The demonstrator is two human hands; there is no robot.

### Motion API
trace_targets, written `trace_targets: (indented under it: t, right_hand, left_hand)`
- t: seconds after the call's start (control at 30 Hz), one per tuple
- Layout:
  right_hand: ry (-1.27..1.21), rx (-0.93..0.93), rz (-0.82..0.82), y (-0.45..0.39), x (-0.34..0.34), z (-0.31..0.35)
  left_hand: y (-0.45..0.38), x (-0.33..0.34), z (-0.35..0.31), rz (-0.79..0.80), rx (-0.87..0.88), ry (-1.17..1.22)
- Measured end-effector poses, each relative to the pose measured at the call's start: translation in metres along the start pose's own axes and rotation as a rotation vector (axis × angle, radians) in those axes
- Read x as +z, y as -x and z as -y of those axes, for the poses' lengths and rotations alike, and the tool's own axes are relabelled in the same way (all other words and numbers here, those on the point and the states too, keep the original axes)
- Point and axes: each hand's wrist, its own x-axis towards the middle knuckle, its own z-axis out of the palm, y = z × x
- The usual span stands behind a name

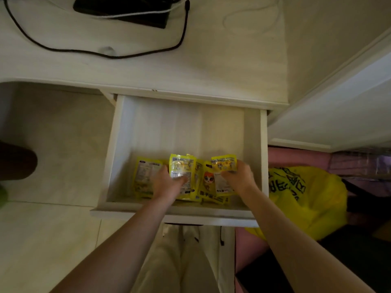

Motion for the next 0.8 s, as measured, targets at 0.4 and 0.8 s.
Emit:
trace_targets:
  t: [0.4, 0.8]
  right_hand:
    - [0.137, 0.109, 0.021, 0.012, -0.009, -0.011]
    - [0.367, -0.243, 0.049, 0.086, -0.009, 0.035]
  left_hand:
    - [0.009, -0.008, -0.002, 0.07, 0.052, -0.177]
    - [0.067, -0.08, 0.003, -0.095, 0.108, -0.149]
